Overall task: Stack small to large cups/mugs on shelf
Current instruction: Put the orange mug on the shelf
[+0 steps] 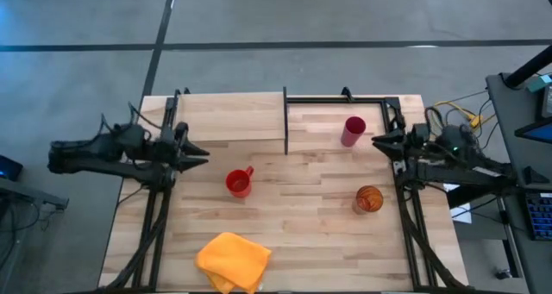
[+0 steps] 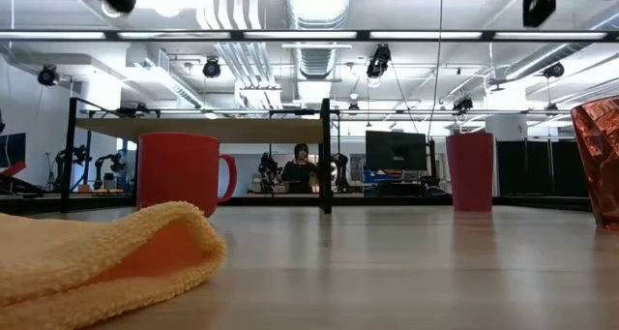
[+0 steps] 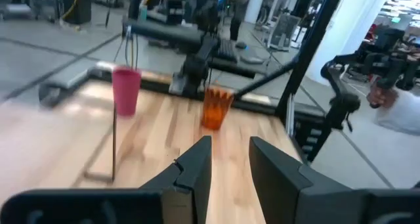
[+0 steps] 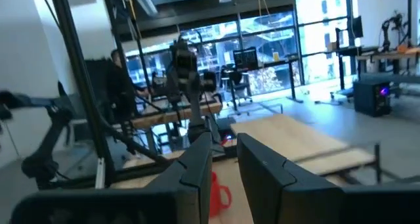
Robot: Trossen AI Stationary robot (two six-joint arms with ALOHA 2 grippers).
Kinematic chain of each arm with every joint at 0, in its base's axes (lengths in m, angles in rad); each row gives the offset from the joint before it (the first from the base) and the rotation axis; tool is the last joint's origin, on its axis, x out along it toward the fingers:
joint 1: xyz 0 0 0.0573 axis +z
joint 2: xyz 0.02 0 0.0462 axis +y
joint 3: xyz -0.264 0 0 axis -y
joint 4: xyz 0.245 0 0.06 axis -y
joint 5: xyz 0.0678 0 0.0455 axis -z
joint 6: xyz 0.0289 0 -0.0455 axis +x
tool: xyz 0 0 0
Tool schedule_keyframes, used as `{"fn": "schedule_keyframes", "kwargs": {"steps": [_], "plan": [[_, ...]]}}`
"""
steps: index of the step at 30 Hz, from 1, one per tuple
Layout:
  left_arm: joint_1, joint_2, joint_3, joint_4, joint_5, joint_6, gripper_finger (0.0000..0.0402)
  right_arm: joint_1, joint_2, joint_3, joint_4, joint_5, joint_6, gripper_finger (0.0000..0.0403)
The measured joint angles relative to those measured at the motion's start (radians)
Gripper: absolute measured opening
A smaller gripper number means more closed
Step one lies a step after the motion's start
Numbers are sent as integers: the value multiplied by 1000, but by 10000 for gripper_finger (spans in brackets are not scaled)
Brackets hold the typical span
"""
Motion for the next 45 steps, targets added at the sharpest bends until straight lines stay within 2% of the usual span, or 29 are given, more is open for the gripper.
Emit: {"fn": "schedule_keyframes", "kwargs": {"steps": [5,10,17,22,26,31,34,45], "plan": [[0,137,233,19,0,26,89,0,188,225,-99,0,-125,68],[0,234,371,100,1,27,89,0,345,429,-127,0,-94,68],[-1,302,399,338,5,22,89,0,491,675,-181,0,137,68],[-1,336,403,352,17,-2,89,0,557,805,-279,-7,102,68],[-1,355,413,183,48,2,89,0,596,870,-334,-8,133,68],[0,390,493,-224,29,-288,89,0,620,923,-353,-8,70,68],[-2,440,527,-411,26,-339,89,0,628,946,-353,-7,39,68],[-1,603,512,-622,12,-320,89,0,629,961,-385,-6,64,68]]}}
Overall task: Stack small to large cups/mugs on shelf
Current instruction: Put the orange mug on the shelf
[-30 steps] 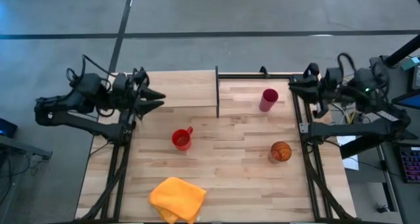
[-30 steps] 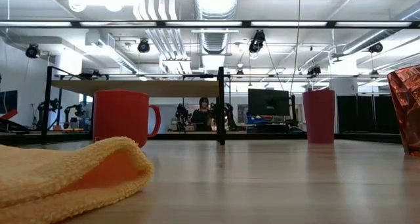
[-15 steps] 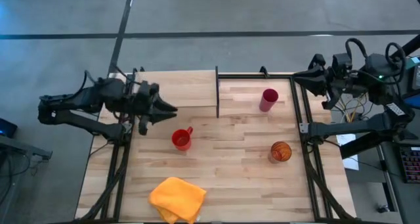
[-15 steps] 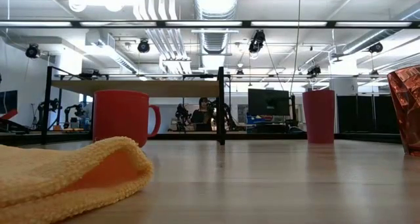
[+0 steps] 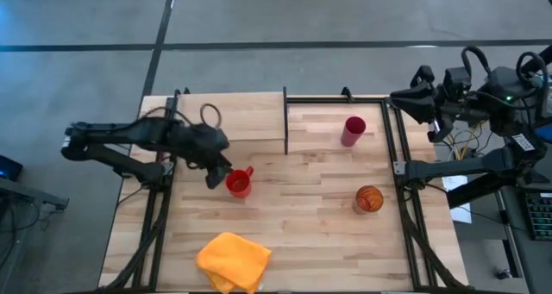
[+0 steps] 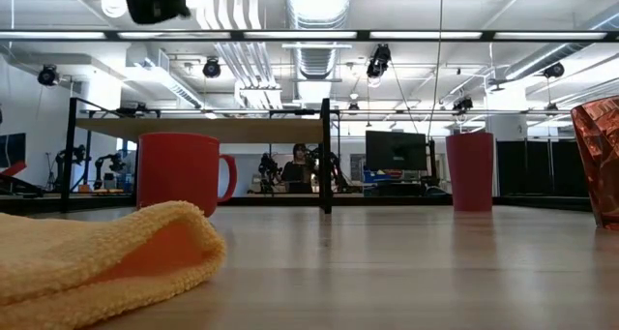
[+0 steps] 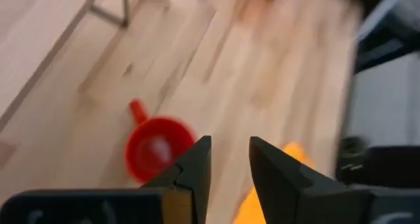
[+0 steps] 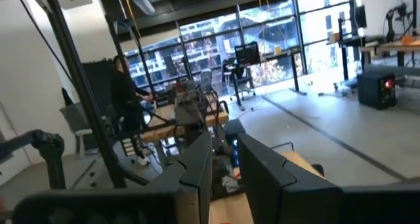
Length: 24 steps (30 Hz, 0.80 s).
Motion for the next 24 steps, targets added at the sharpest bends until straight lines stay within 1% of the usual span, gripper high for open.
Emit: {"fn": "schedule_keyframes", "kwargs": {"steps": [5,10,13,15,18,21,24], "plan": [[1,86,-18,-45,-46,31,89,0,7,0,-28,1,99,68],[1,153,-10,-51,-53,31,89,0,18,-1,-86,1,107,68],[1,183,-19,-65,-94,26,89,0,31,-2,-105,1,108,68],[9,209,-20,-100,-123,-19,89,0,40,-2,-117,1,108,68],[20,247,-20,-125,-126,-68,89,0,53,-2,-126,0,108,68],[23,279,-20,-133,-125,-75,89,0,67,-3,-130,0,108,68],[23,317,-20,-131,-92,-76,89,0,82,-3,-150,0,108,68]]}}
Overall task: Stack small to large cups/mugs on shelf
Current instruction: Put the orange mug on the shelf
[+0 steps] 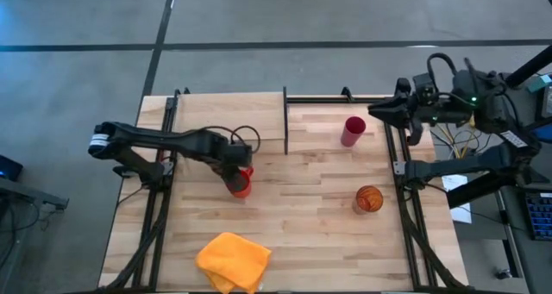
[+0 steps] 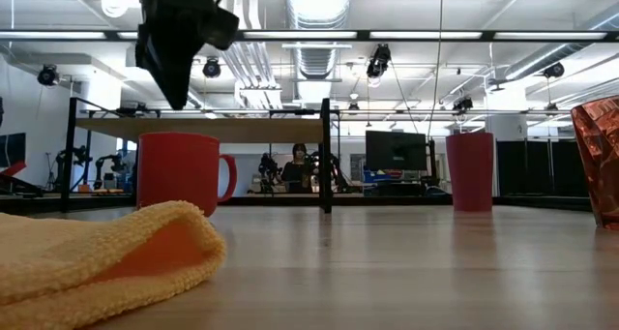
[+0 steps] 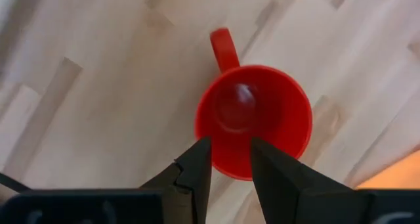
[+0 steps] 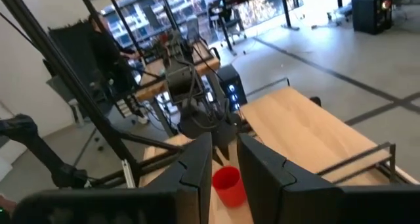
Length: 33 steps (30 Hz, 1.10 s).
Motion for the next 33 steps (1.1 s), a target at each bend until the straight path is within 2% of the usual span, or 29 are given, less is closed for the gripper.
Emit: {"fn": "schedule_keyframes", "kwargs": {"steps": [10,19,33], "plan": [[25,89,0,-1,22,1,89,0,38,0,-80,-1,52,68],[67,81,-18,-17,-9,1,89,0,41,0,-102,-1,52,68],[71,81,-46,22,15,8,89,0,41,0,-102,-1,45,68]]}}
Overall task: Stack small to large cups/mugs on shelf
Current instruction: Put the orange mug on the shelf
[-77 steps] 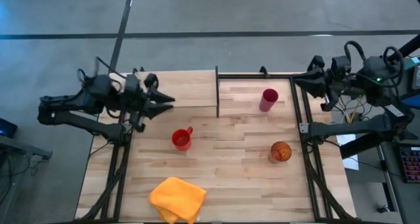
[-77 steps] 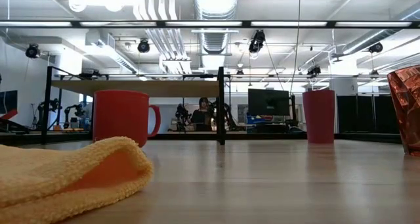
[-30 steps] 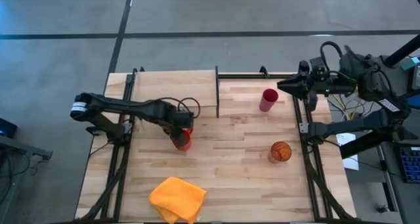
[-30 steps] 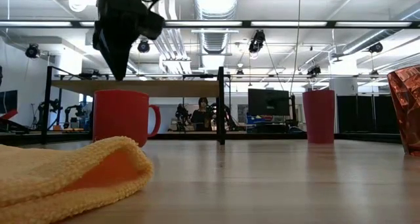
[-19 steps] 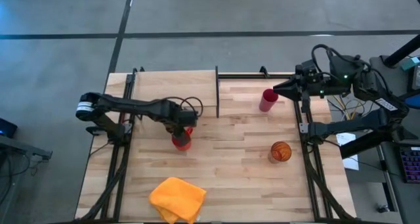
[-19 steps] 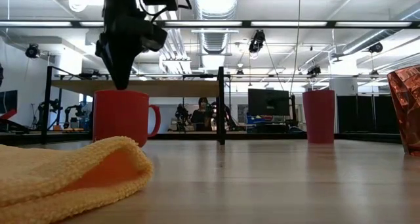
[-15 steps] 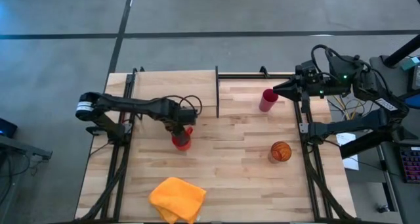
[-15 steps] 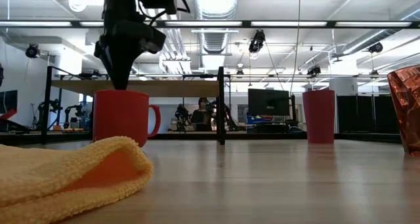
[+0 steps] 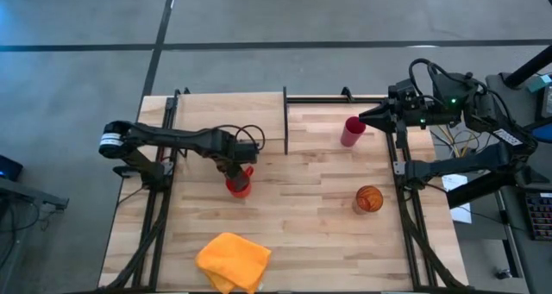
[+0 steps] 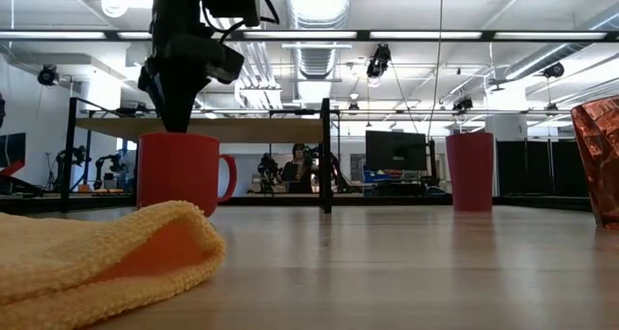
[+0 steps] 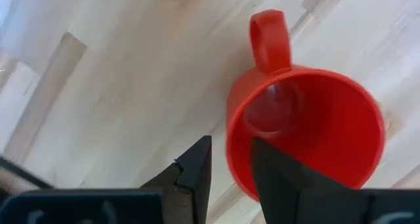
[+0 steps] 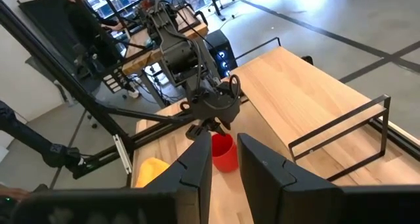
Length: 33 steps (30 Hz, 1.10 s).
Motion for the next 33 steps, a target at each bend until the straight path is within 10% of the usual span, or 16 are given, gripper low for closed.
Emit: {"fn": "schedule_keyframes", "kwargs": {"steps": [26,33], "plan": [[0,11,-49,35,80,1,2,0,0,0,0,0,-12,68],[0,-18,98,-137,112,-8,1,0,0,0,0,0,-12,68]]}}
